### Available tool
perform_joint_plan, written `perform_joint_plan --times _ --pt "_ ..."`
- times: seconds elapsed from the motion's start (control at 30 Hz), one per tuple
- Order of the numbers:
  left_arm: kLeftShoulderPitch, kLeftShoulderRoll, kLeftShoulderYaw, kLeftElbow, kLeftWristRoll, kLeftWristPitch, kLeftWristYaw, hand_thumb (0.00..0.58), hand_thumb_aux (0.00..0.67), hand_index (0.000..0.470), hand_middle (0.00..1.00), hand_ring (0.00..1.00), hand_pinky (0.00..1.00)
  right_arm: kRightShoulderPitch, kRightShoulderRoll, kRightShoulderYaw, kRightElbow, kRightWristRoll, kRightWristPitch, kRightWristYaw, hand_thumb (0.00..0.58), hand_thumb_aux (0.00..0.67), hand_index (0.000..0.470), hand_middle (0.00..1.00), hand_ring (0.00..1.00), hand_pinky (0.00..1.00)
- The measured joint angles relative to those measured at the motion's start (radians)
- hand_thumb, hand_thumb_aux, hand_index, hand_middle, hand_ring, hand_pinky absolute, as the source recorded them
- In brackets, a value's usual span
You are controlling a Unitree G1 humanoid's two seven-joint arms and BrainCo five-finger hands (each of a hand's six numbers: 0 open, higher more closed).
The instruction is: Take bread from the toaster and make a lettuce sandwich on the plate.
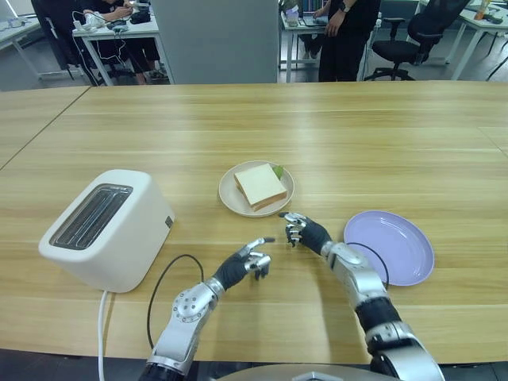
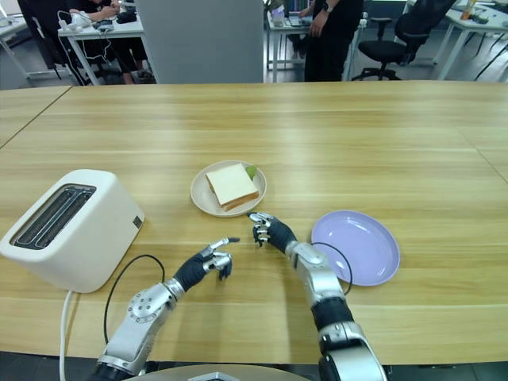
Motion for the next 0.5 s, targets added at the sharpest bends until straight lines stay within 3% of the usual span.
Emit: perform_joint_plan --times 0.03,0.17,0.33,0.5 --pt "0.006 0.002 0.009 -0.026 -0.017 0.007 -0.002 0.000 0.000 0.000 0.00 0.00 0.00 0.007 -0.009 -0.007 -0.038 0.016 0.019 0.005 0.000 0.000 0.000 0.01 0.01 0.01" --pt "0.053 -0.004 0.100 -0.116 -0.074 0.011 0.040 0.000 0.000 0.000 0.00 0.00 0.00 0.043 -0.045 -0.084 -0.155 0.073 0.002 0.004 0.000 0.000 0.000 0.00 0.00 0.00" --pt "0.014 -0.019 0.287 -0.140 -0.132 0.010 0.157 0.000 0.000 0.000 0.00 0.00 0.00 -0.009 -0.067 -0.177 -0.091 0.057 -0.164 -0.079 0.000 0.000 0.000 0.00 0.00 0.00" --pt "-0.021 -0.036 0.317 -0.023 0.052 -0.052 0.319 0.000 0.000 0.000 0.00 0.00 0.00 0.019 -0.048 -0.172 -0.041 -0.030 -0.315 -0.191 0.000 0.000 0.000 0.03 0.03 0.03"
